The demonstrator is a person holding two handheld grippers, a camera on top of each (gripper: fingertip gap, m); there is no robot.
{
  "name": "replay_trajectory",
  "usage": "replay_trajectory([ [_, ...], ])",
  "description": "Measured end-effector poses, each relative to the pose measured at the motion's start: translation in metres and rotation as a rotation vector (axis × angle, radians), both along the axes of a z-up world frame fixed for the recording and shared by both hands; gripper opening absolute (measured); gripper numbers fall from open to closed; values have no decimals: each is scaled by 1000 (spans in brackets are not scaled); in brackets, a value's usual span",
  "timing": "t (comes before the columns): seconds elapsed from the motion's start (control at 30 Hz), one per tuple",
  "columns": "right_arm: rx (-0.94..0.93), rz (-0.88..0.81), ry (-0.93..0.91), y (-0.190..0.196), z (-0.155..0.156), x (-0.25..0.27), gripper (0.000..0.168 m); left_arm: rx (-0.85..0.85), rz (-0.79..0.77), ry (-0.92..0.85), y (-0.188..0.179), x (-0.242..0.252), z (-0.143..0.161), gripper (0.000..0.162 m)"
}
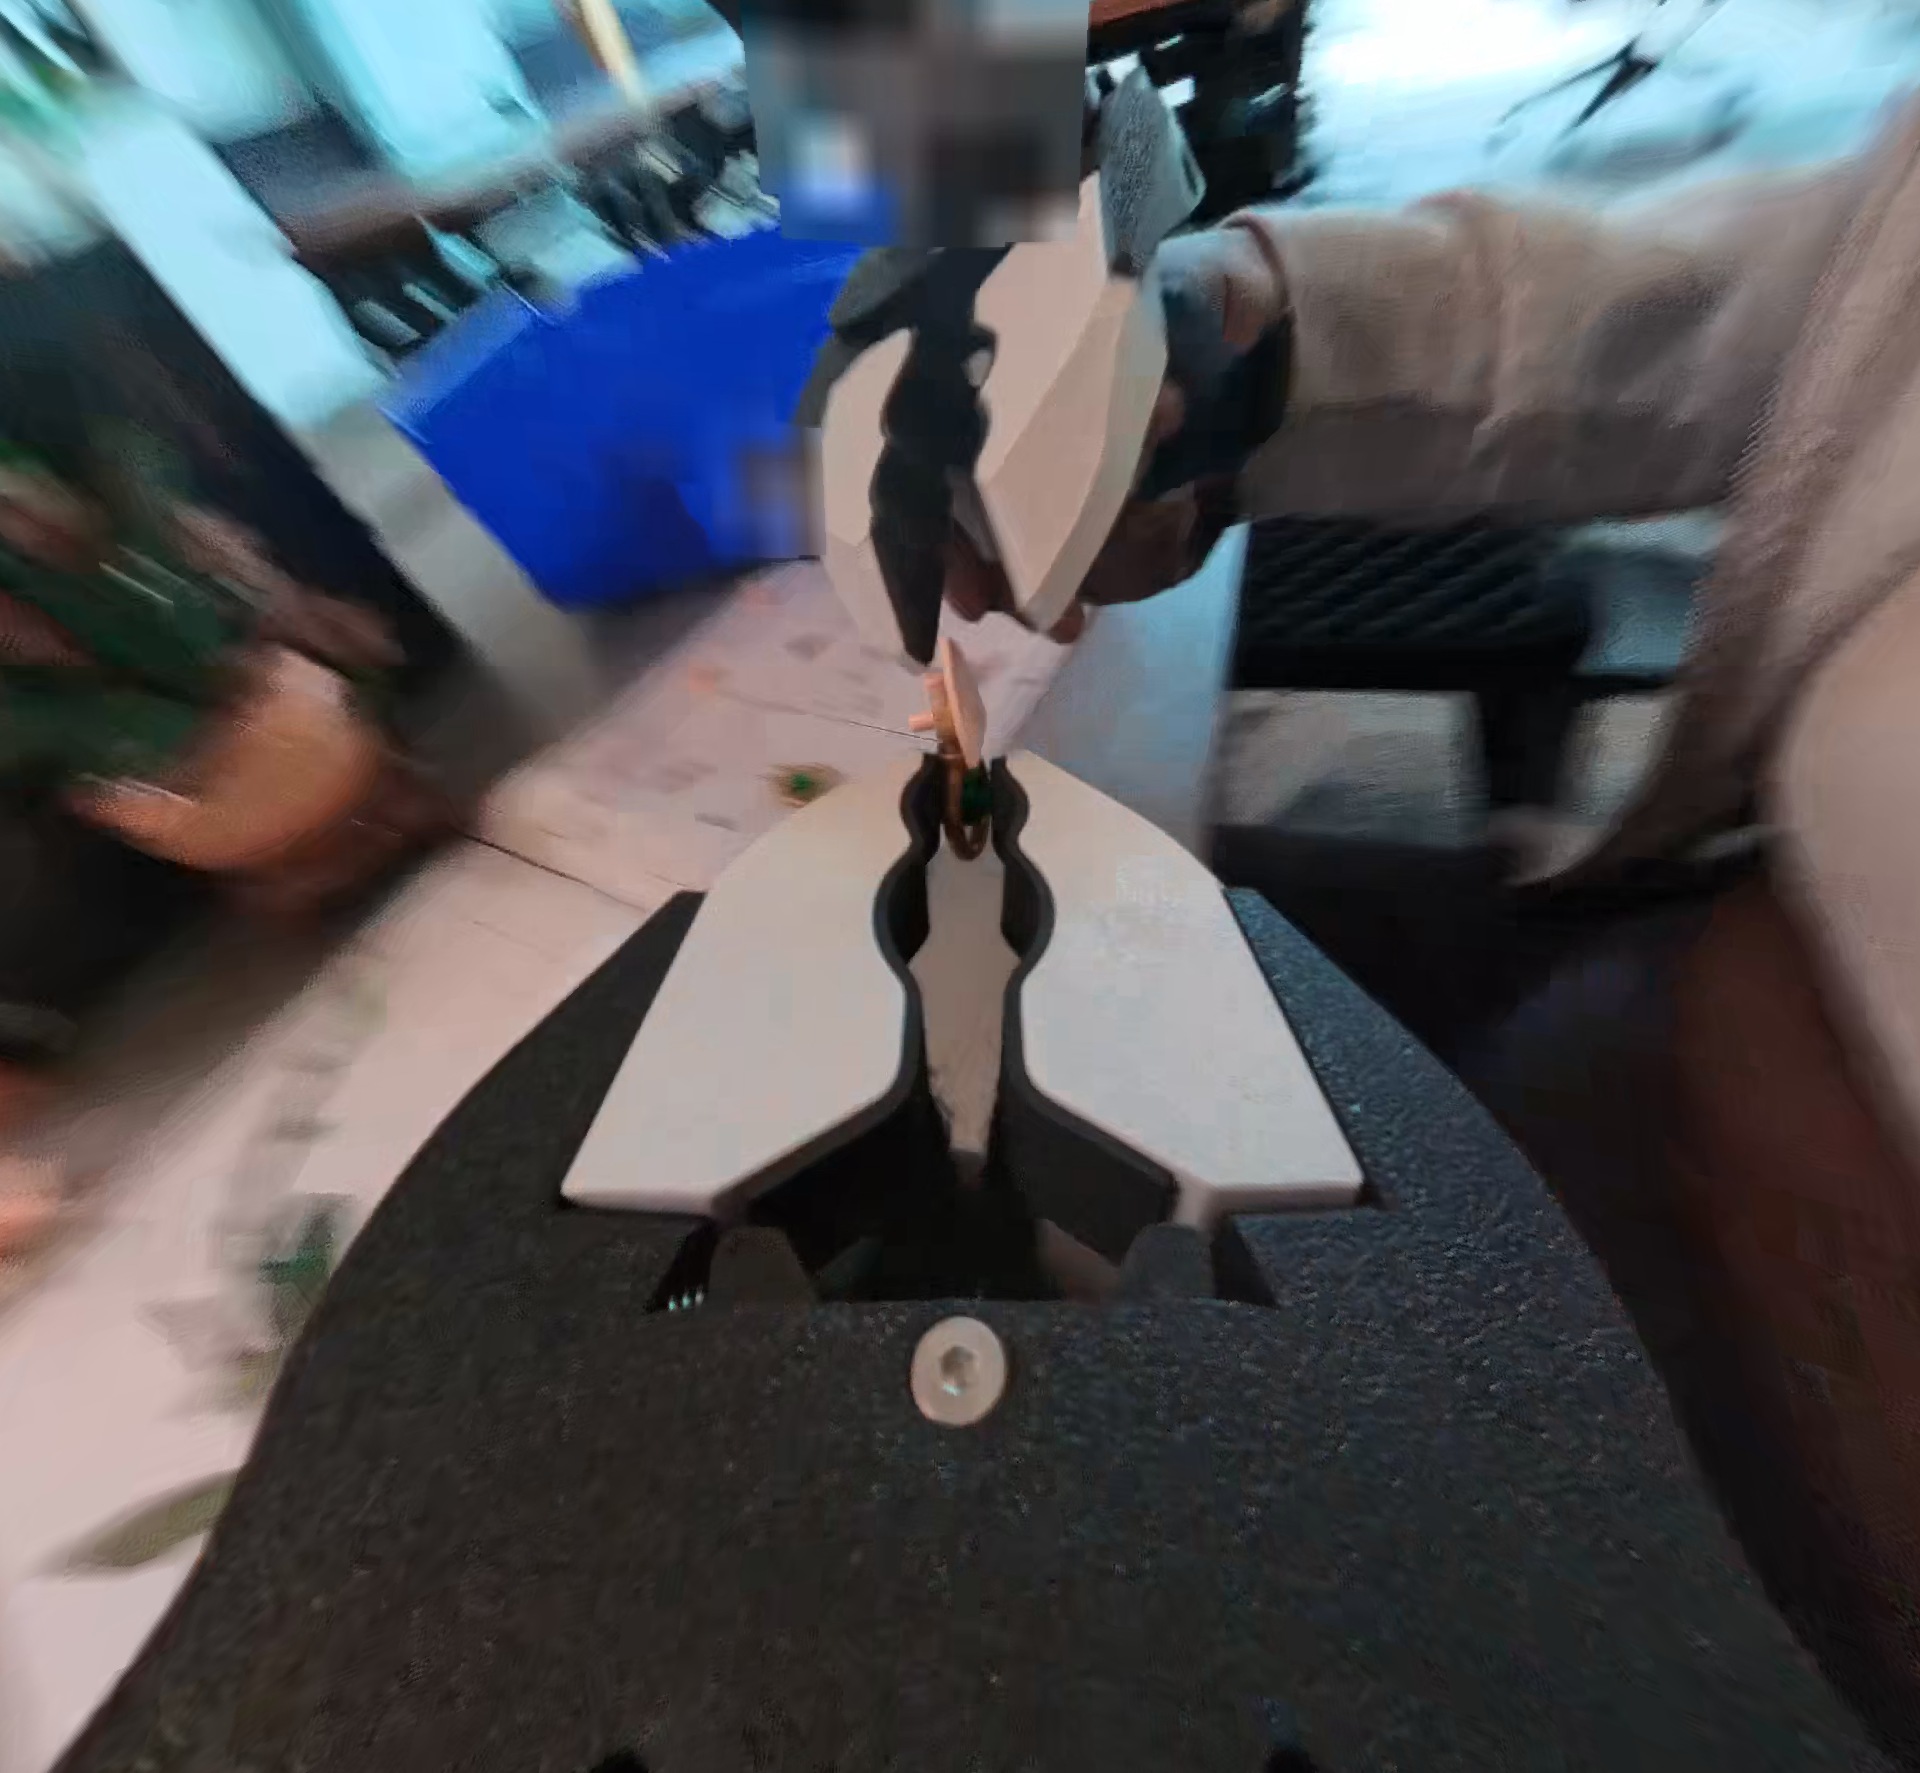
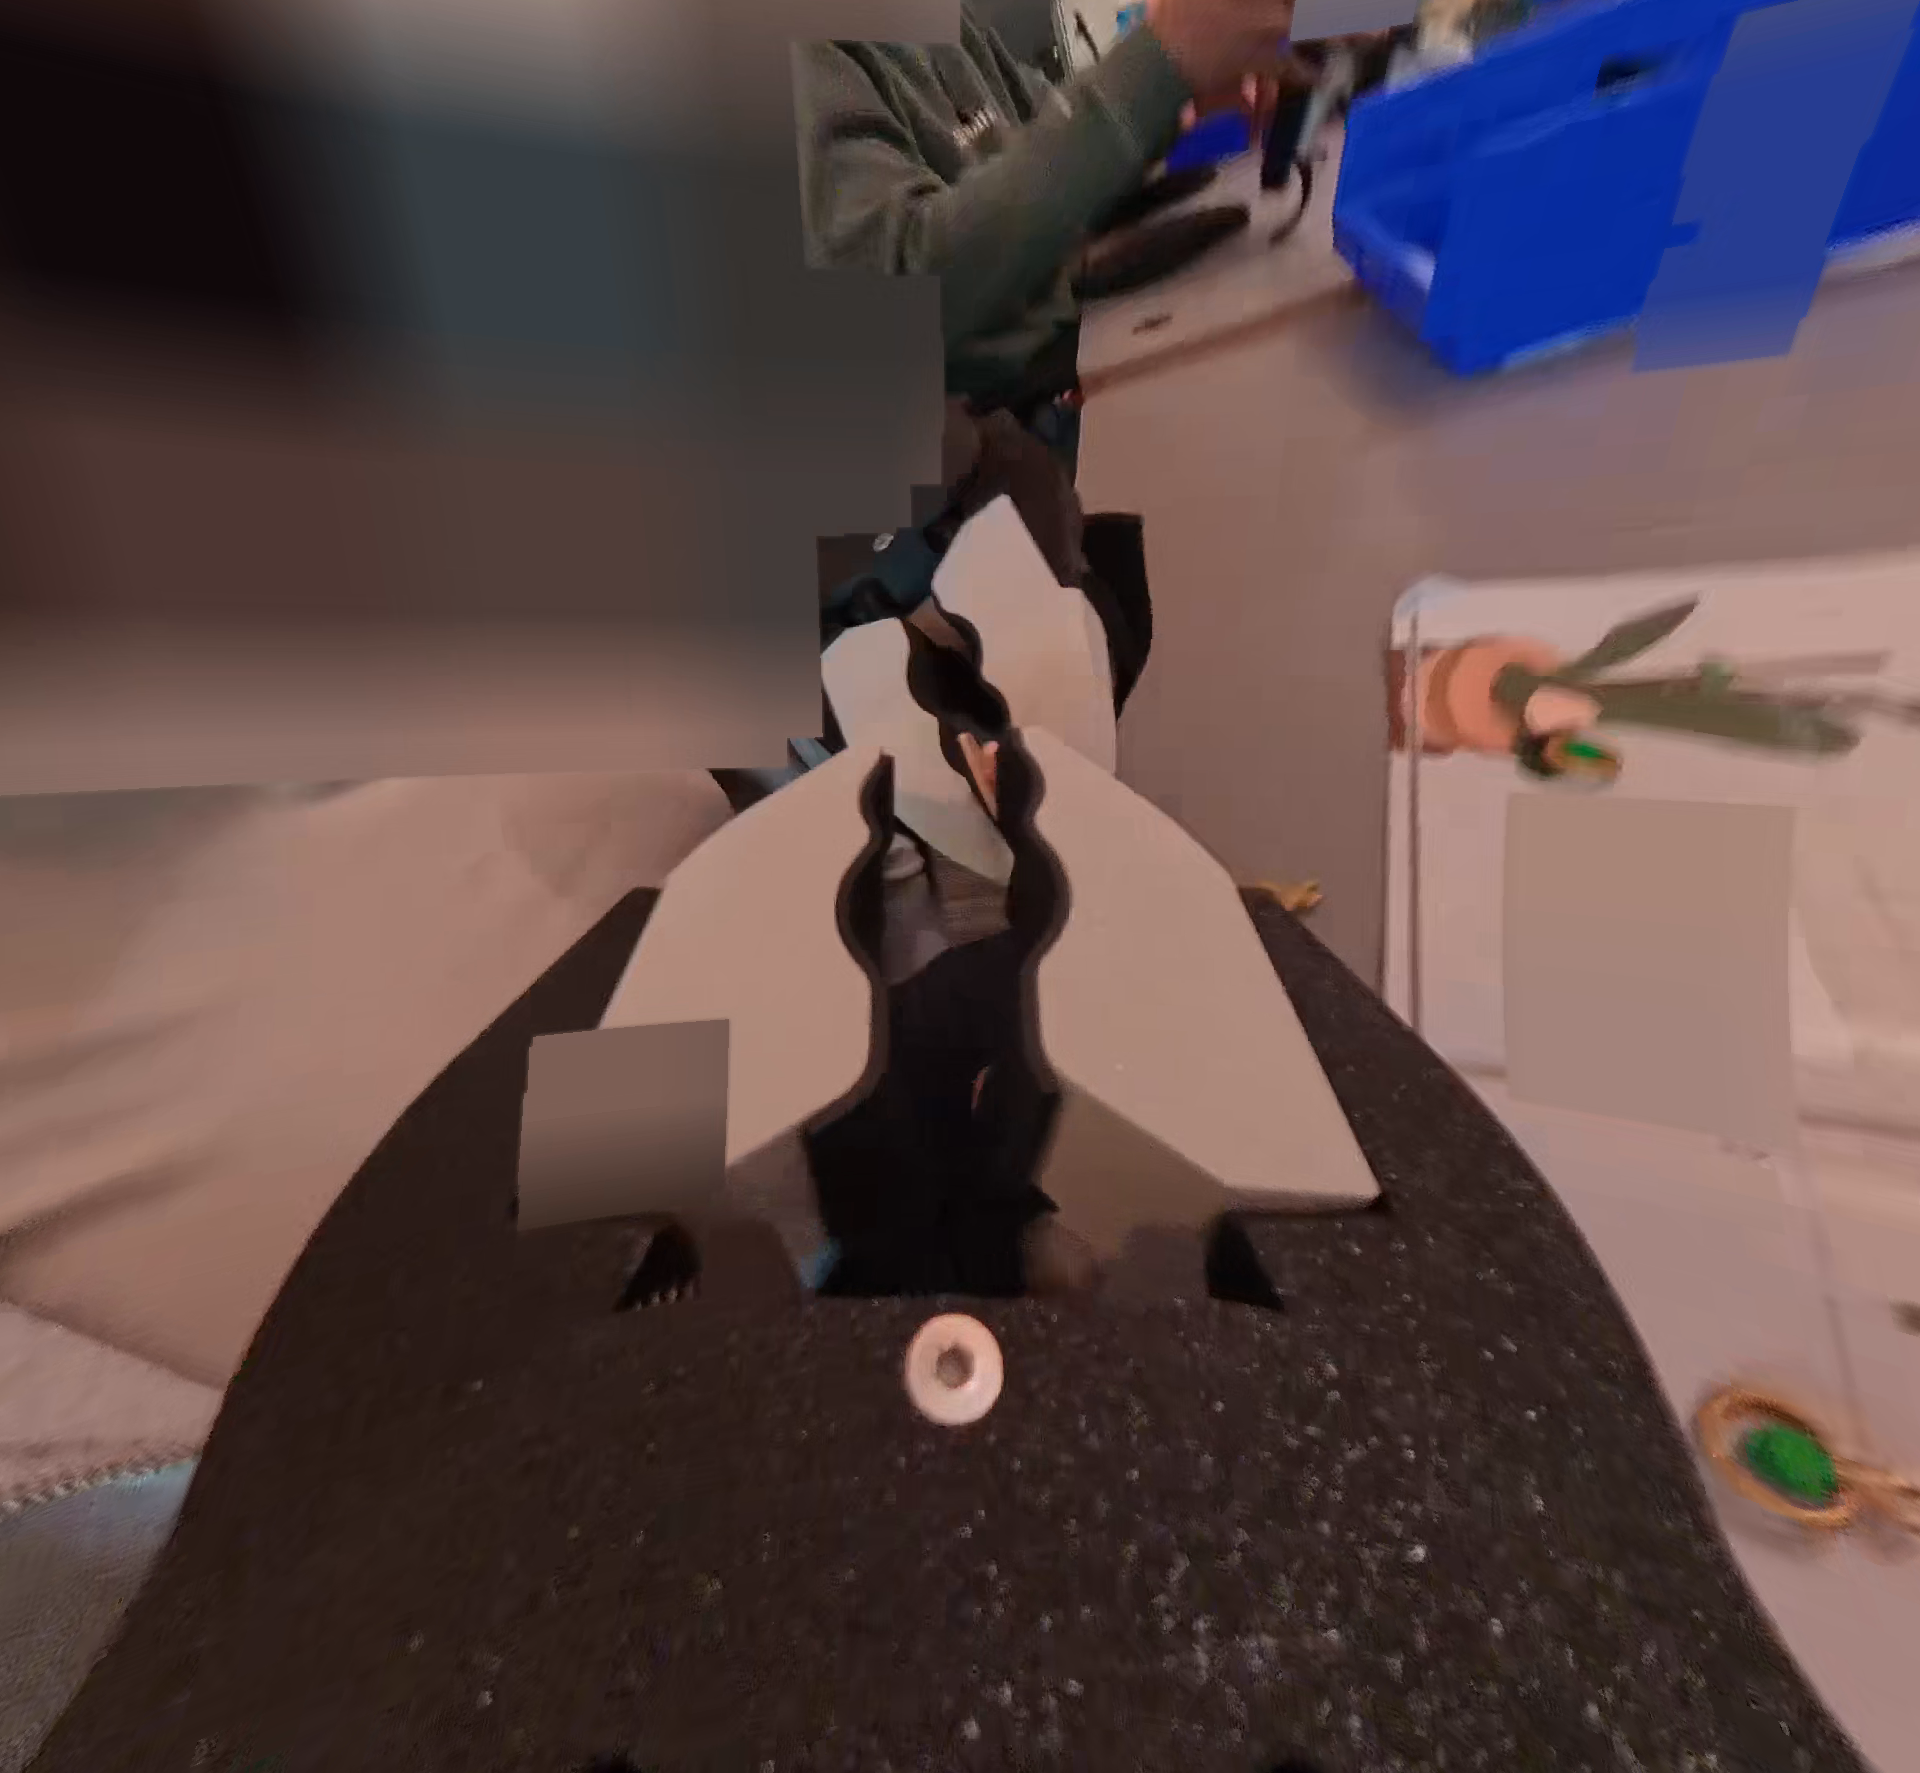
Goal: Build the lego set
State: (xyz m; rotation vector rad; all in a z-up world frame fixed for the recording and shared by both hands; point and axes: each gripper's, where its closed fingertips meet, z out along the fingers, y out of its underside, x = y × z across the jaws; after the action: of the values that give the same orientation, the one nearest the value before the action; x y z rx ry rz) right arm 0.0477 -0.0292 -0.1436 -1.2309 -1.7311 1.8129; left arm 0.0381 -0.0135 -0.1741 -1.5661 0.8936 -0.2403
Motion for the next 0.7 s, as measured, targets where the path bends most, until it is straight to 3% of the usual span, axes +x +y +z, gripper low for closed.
replay_trajectory([
  [0.1, 242, -54, 140, 2, 6, 7, 22, 282, 84, 317, -1, -2, 13, 8],
  [0.17, 399, -81, 229, -1, 8, 9, 22, 358, 92, 400, -3, 2, 16, 8],
  [0.27, 566, -108, 311, -5, 8, 9, 22, 363, 83, 412, -2, 6, 14, 8],
  [0.47, 685, -125, 352, -7, 3, 6, 9, 372, 89, 437, -2, 7, 15, 8],
  [0.7, 788, -170, 406, -6, 5, 5, 6, 385, 108, 468, 0, 6, 17, 8],
])
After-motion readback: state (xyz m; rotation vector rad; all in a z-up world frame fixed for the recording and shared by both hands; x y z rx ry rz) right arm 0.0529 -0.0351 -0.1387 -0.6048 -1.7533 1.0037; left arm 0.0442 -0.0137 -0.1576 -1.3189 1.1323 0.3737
